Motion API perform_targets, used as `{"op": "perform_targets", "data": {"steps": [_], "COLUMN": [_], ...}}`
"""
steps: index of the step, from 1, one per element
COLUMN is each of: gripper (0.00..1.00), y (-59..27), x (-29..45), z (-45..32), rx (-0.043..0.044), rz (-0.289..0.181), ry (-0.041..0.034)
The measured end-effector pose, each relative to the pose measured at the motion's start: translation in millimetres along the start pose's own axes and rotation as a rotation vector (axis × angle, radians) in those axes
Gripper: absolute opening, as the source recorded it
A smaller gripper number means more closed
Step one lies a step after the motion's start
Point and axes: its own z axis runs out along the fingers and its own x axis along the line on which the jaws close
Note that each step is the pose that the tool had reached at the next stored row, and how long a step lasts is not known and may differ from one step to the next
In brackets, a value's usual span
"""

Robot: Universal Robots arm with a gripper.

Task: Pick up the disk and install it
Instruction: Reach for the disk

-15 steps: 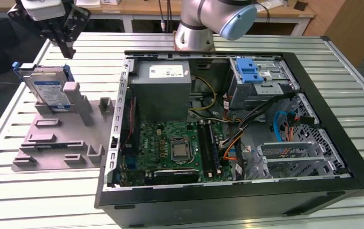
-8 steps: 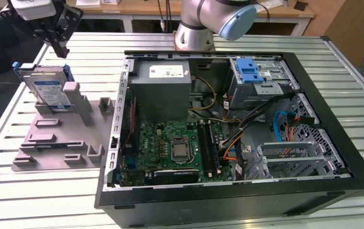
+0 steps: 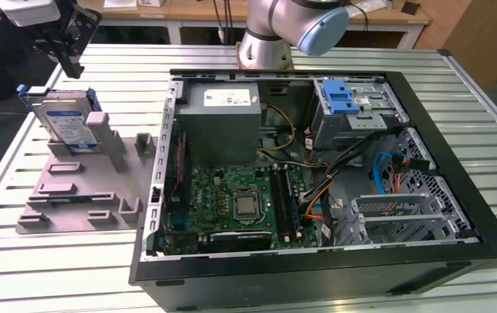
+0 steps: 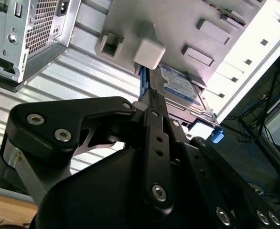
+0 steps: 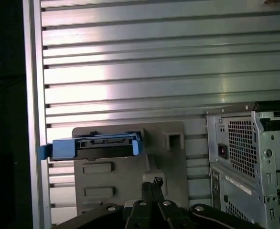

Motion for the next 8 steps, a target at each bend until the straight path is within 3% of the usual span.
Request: {"op": "perform_targets", "data": {"steps": [8], "gripper": [0.11], "y": [0.9], "x": [18.1], "z": [1.3], "rx": [0.0], "rz": [0.0], "ry": [0.0]}}
